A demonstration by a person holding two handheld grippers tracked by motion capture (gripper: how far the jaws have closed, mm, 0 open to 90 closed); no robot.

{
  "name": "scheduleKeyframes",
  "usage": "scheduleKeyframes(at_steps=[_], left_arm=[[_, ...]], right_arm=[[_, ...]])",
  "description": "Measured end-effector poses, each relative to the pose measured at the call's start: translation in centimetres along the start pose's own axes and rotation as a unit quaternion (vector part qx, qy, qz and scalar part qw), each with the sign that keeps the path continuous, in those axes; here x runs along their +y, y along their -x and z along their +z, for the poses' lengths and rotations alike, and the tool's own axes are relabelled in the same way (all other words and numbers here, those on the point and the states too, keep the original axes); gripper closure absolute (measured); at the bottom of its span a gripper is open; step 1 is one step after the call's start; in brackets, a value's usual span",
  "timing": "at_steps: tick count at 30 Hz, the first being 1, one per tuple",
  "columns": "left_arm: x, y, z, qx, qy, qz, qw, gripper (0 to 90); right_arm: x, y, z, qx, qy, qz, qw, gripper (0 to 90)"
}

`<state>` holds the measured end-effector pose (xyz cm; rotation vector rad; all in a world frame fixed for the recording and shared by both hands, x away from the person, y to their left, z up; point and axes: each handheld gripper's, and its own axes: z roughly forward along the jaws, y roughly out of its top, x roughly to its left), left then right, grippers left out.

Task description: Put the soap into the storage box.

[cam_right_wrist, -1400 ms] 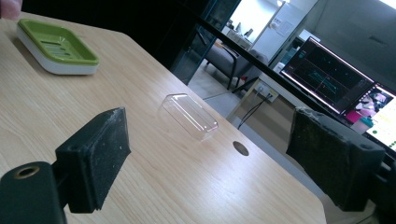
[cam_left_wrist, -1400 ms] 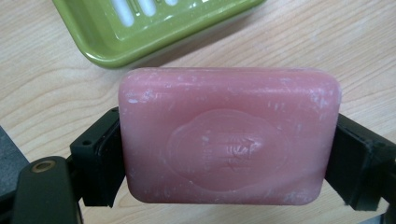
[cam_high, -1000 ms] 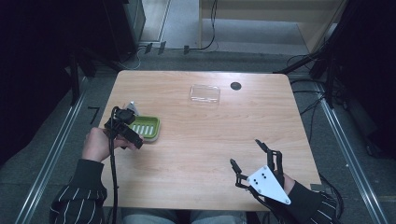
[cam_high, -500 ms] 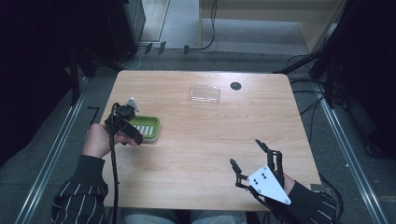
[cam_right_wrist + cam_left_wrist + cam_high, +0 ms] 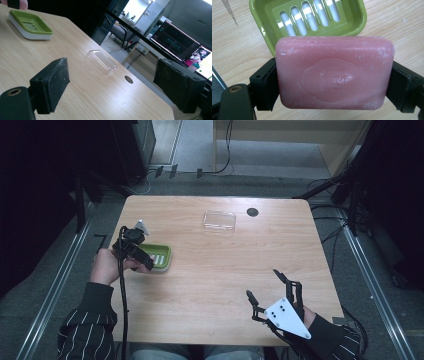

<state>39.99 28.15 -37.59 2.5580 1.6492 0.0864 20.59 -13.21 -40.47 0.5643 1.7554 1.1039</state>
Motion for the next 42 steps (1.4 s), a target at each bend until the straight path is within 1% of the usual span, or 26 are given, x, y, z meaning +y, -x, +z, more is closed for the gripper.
scheduleKeyframes(at_steps=[2, 7, 8, 14, 21, 22, 23, 27, 28, 30, 33, 37, 42], left_arm=[[0.1, 0.0, 0.1, 0.002, 0.001, -0.001, 1.0, 14.0], [0.6, -0.1, 0.4, -0.002, -0.004, -0.001, 1.0, 14.0], [0.7, -0.1, 0.5, 0.0, -0.001, -0.004, 1.0, 14.0], [1.2, -0.2, 0.8, -0.003, -0.001, -0.003, 1.0, 14.0], [1.6, -0.3, 1.4, -0.002, -0.002, -0.005, 1.0, 14.0], [1.7, -0.4, 1.5, -0.001, -0.005, -0.004, 1.0, 14.0], [1.8, -0.4, 1.6, -0.003, -0.003, -0.006, 1.0, 14.0], [2.0, -0.5, 1.9, 0.001, -0.001, -0.011, 0.9999, 14.0], [2.1, -0.6, 1.9, 0.001, 0.005, -0.015, 0.9999, 14.0], [2.2, -0.6, 2.1, 0.004, 0.001, -0.018, 0.9998, 14.0], [2.3, -0.7, 2.3, 0.003, 0.003, -0.023, 0.9997, 14.0], [2.5, -0.7, 2.5, 0.006, 0.001, -0.024, 0.9997, 14.0], [2.9, -0.8, 3.0, 0.003, 0.001, -0.027, 0.9996, 14.0]], right_arm=[[0.0, 0.0, 0.0, -0.001, 0.001, 0.0, 1.0, 13.2], [0.0, 0.0, 0.0, -0.001, 0.001, 0.0, 1.0, 13.2], [0.0, 0.0, 0.0, -0.001, 0.0, 0.001, 1.0, 13.2], [0.0, 0.0, 0.0, -0.001, 0.0, 0.001, 1.0, 13.2], [0.0, 0.0, 0.0, -0.002, 0.0, 0.001, 1.0, 13.2], [0.0, 0.0, 0.0, -0.002, 0.0, 0.001, 1.0, 13.2], [0.0, 0.0, 0.0, -0.003, 0.001, 0.001, 1.0, 13.2], [0.0, 0.0, 0.0, -0.003, 0.001, 0.001, 1.0, 13.2], [0.0, 0.0, 0.0, -0.002, 0.001, 0.001, 1.0, 13.2], [0.0, 0.0, 0.0, -0.002, 0.001, 0.001, 1.0, 13.2], [0.0, 0.0, 0.0, -0.002, 0.001, 0.001, 1.0, 13.2], [0.0, 0.0, 0.0, -0.003, 0.0, 0.001, 1.0, 13.2], [0.0, 0.0, 0.0, -0.003, 0.0, 0.001, 1.0, 13.2]])
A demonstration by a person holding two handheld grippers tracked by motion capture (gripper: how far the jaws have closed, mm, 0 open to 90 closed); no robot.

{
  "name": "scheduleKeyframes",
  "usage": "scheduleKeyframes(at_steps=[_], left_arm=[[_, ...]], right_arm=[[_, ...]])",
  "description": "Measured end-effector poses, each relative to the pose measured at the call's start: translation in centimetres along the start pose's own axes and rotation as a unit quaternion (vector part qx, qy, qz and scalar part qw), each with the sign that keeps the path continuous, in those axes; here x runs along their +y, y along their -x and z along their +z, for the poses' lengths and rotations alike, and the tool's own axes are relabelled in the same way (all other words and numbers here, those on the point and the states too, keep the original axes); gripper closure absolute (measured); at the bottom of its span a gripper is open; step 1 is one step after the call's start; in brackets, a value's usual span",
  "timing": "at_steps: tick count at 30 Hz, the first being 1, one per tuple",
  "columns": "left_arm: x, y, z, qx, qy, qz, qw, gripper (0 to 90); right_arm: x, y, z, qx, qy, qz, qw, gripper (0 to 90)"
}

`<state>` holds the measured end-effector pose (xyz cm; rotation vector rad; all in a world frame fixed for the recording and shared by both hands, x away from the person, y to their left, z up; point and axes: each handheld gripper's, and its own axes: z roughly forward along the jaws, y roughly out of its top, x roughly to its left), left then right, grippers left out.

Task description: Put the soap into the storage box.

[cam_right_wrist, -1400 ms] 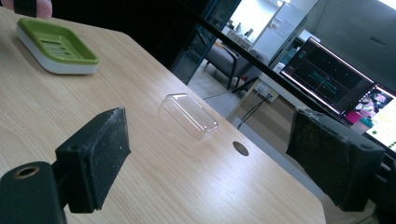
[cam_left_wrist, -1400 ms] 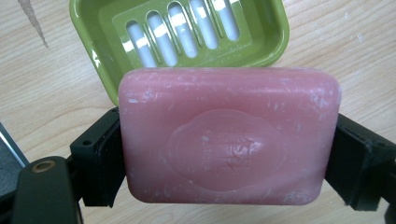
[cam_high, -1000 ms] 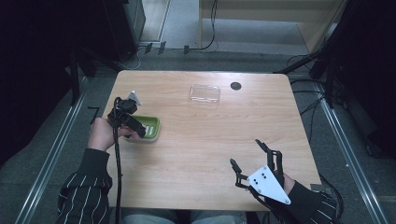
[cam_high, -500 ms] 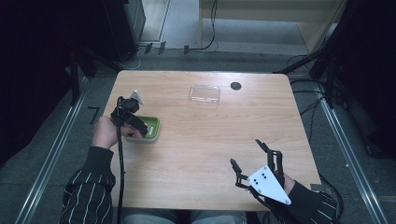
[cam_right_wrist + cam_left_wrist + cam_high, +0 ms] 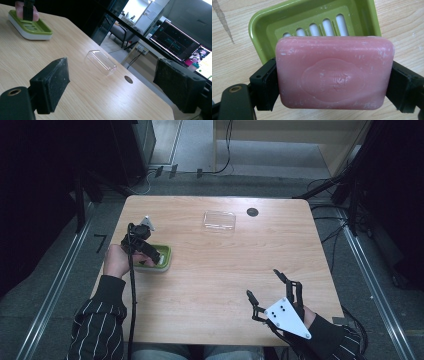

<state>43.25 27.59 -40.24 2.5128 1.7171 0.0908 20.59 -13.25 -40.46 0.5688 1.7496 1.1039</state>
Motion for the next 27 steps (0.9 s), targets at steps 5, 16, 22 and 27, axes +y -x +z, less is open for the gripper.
scheduleKeyframes(at_steps=[5, 16, 22, 27], left_arm=[[0.4, 0.0, 0.3, 0.003, 0.003, -0.005, 1.0, 14.0], [0.8, 0.0, 1.1, 0.004, -0.001, -0.012, 0.9999, 14.0], [0.9, -0.2, 1.4, 0.004, 0.001, -0.02, 0.9998, 14.0], [1.1, -0.3, 1.8, 0.008, 0.002, -0.028, 0.9996, 14.0]], right_arm=[[0.0, 0.0, 0.0, 0.0, 0.0, 0.0, 1.0, 13.2], [0.0, 0.0, 0.0, -0.001, 0.001, 0.001, 1.0, 13.2], [0.0, 0.1, 0.0, -0.001, 0.001, 0.002, 1.0, 13.2], [0.0, 0.1, 0.0, -0.002, 0.002, 0.004, 1.0, 13.2]])
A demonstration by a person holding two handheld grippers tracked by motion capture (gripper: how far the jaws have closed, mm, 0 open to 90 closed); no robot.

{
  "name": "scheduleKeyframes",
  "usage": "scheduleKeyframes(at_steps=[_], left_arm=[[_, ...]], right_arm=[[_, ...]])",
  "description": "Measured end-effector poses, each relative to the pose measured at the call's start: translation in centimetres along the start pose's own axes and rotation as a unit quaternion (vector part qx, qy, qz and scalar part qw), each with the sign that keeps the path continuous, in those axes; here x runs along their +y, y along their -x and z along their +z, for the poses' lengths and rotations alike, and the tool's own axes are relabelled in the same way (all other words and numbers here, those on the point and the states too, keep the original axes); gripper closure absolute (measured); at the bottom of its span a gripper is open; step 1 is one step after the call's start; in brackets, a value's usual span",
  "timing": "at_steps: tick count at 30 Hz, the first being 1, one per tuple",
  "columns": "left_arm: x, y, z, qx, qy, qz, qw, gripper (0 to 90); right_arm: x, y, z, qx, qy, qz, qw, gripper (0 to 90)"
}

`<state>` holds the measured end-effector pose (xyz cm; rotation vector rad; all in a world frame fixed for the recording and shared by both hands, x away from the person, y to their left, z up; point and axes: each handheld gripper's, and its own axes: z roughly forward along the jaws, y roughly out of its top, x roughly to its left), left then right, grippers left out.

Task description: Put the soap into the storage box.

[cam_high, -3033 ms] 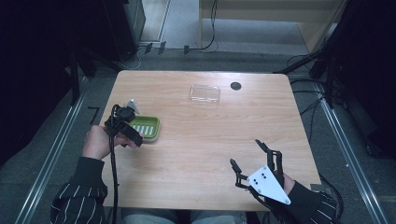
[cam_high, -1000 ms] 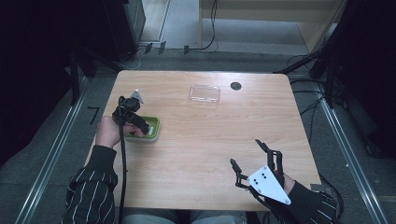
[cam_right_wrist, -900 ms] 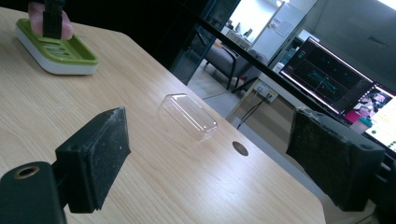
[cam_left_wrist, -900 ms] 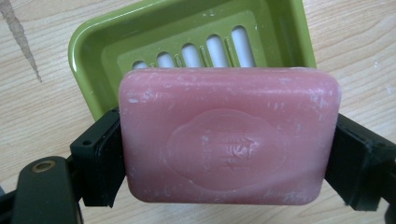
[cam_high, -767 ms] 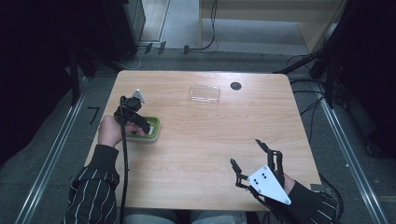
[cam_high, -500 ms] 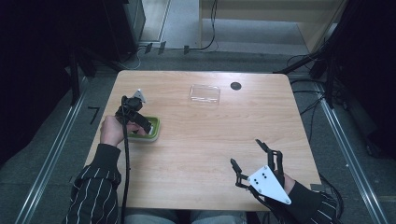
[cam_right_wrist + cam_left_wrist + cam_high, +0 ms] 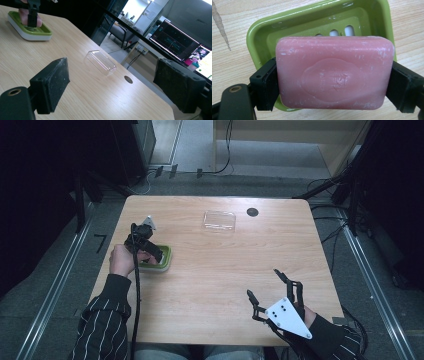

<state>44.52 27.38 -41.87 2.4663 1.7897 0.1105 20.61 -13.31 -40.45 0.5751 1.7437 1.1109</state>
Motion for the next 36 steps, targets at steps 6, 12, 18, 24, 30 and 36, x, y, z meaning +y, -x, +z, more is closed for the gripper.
scheduleKeyframes(at_steps=[6, 12, 18, 24, 30, 36], left_arm=[[0.4, 0.1, 0.5, 0.003, -0.002, -0.002, 1.0, 14.0], [0.7, 0.0, 1.2, 0.005, -0.007, -0.006, 0.9999, 13.9], [0.8, 0.0, 1.7, 0.007, -0.013, -0.008, 0.9999, 13.9], [0.8, -0.2, 2.2, 0.01, -0.023, -0.015, 0.9996, 13.9], [0.8, -0.3, 2.2, 0.015, -0.026, -0.018, 0.9994, 13.9], [0.8, -0.2, 2.2, 0.016, -0.027, -0.018, 0.9994, 13.7]], right_arm=[[0.0, 0.0, 0.0, 0.0, 0.0, 0.0, 1.0, 13.2], [0.0, 0.0, 0.0, 0.0, 0.0, 0.0, 1.0, 13.2], [0.0, 0.0, 0.0, 0.0, 0.0, 0.0, 1.0, 13.2], [0.0, 0.0, 0.0, 0.0, 0.0, -0.001, 1.0, 13.2], [0.0, 0.0, 0.0, -0.001, 0.001, 0.001, 1.0, 13.2], [0.0, 0.0, -0.1, 0.0, 0.001, 0.0, 1.0, 13.2]])
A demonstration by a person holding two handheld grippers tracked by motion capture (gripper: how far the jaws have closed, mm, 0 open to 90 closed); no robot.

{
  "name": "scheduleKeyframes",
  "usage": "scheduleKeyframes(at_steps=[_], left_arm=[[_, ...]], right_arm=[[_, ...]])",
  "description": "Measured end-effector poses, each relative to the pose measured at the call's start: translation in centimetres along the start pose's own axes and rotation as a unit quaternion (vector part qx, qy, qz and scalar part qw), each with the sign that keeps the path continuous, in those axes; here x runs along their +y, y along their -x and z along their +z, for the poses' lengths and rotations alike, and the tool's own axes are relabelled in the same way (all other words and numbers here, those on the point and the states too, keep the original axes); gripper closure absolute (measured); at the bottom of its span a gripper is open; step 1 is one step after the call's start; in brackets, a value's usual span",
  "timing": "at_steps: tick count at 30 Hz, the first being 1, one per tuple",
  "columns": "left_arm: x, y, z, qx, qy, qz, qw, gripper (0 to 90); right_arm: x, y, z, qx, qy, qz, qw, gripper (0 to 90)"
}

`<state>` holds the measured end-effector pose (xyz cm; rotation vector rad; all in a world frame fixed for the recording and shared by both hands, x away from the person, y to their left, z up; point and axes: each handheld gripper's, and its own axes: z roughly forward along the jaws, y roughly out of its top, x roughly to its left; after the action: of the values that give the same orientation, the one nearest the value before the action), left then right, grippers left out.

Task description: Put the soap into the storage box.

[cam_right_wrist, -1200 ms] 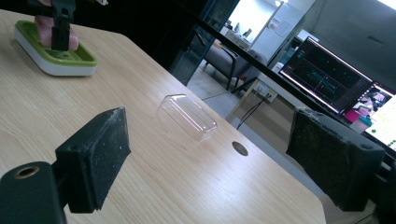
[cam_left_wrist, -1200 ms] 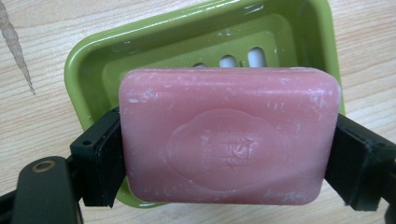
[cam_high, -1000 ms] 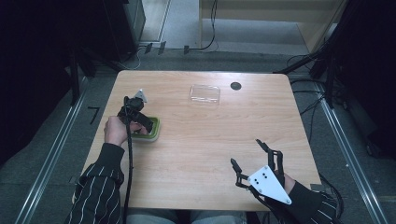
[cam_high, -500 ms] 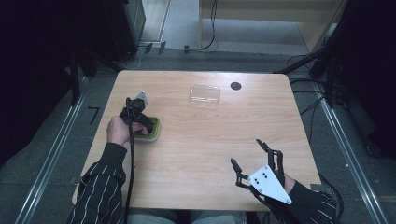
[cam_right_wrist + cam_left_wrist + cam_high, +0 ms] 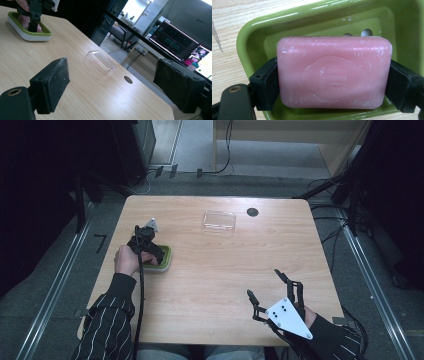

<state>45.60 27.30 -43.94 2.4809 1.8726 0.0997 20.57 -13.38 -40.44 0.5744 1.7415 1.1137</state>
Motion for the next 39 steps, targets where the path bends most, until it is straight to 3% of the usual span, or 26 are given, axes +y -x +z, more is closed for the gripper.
scheduleKeyframes(at_steps=[6, 20, 29, 39], left_arm=[[-0.1, 0.1, -0.8, 0.004, 0.011, 0.005, 0.9999, 9.9], [-0.7, 0.5, -2.0, 0.012, 0.011, 0.014, 0.9998, 2.2], [-2.4, 1.1, -3.5, 0.015, 0.013, 0.022, 0.9996, 0.9], [-4.1, 1.7, -3.9, 0.023, 0.009, 0.031, 0.9992, 0.3]], right_arm=[[0.0, 0.0, 0.0, 0.0, -0.001, -0.001, 1.0, 13.2], [0.0, 0.0, -0.1, -0.003, -0.001, 0.0, 1.0, 13.2], [0.0, 0.0, -0.1, -0.003, 0.001, 0.0, 1.0, 13.2], [0.0, 0.0, -0.2, -0.003, 0.001, 0.001, 1.0, 13.2]])
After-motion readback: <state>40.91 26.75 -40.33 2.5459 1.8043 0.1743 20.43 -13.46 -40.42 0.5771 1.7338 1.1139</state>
